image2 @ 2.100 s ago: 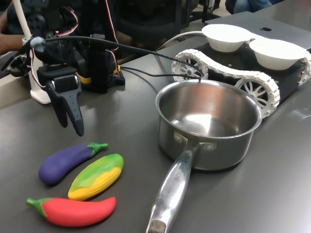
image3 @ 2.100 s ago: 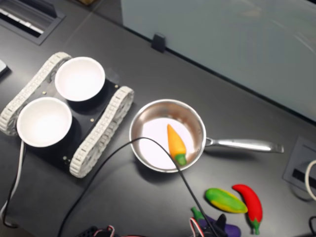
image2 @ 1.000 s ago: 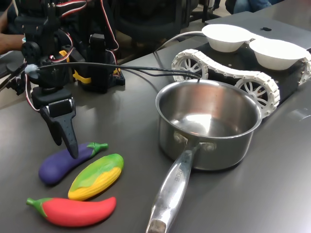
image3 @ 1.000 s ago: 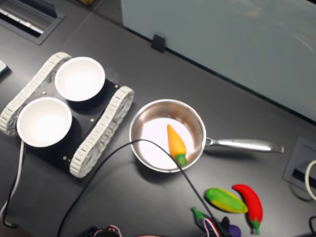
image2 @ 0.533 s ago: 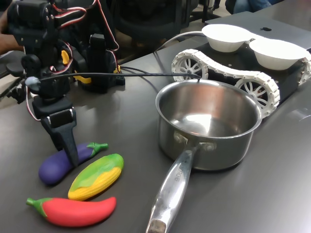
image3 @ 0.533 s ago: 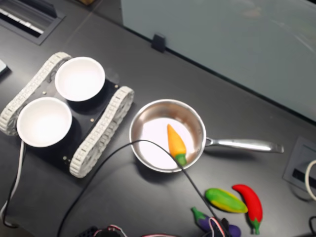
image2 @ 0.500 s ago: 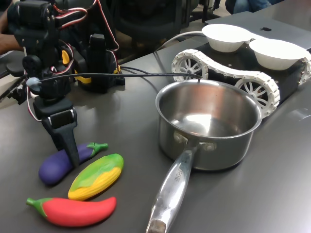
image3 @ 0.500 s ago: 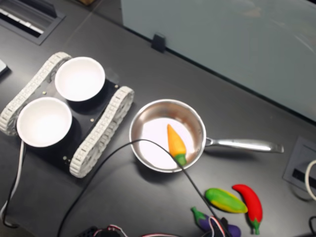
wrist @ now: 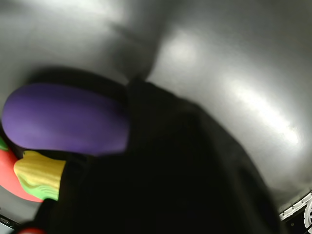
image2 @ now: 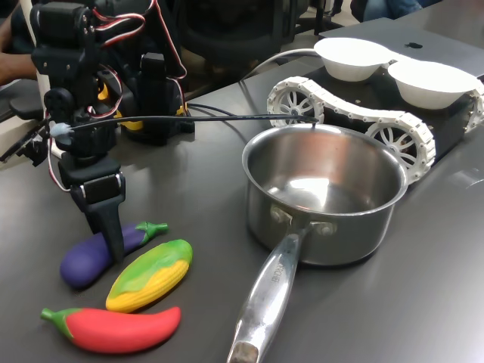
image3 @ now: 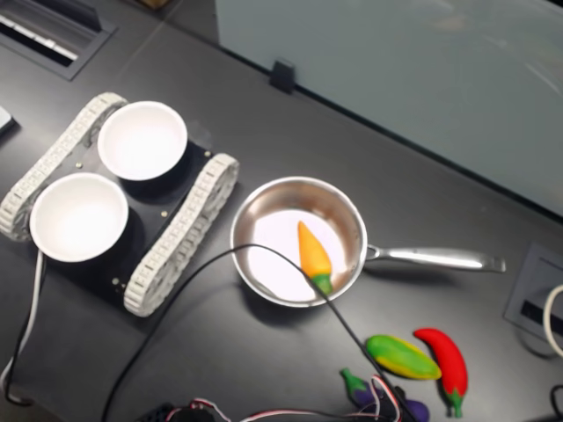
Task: Pick up the brinjal and place them in the pan
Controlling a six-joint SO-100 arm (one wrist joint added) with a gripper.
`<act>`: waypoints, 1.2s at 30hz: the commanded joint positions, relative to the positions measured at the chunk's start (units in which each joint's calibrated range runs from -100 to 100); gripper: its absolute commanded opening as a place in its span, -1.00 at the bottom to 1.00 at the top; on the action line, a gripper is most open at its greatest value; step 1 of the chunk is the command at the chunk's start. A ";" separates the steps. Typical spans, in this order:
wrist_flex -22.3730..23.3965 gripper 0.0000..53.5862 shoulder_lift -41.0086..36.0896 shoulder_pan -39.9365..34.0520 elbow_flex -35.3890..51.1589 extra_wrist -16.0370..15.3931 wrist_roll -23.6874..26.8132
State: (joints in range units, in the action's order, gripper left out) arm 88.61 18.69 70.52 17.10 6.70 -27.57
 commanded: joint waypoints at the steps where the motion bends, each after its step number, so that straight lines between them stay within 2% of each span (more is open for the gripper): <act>1: -1.57 -0.05 0.59 -1.14 3.20 1.28 0.34; 4: -1.74 -0.14 1.35 -1.25 3.39 1.70 0.39; 8: -1.74 -0.40 1.60 -1.25 3.02 2.20 -0.05; 17: -2.60 -0.55 1.18 -1.14 1.21 2.62 -0.68; 27: -4.22 -0.99 -0.26 -0.79 -1.25 2.62 -1.61; 36: -7.63 -0.99 -5.65 -0.45 -6.15 2.20 0.63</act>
State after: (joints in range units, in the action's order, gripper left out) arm 83.68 16.16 69.42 12.85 8.17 -28.30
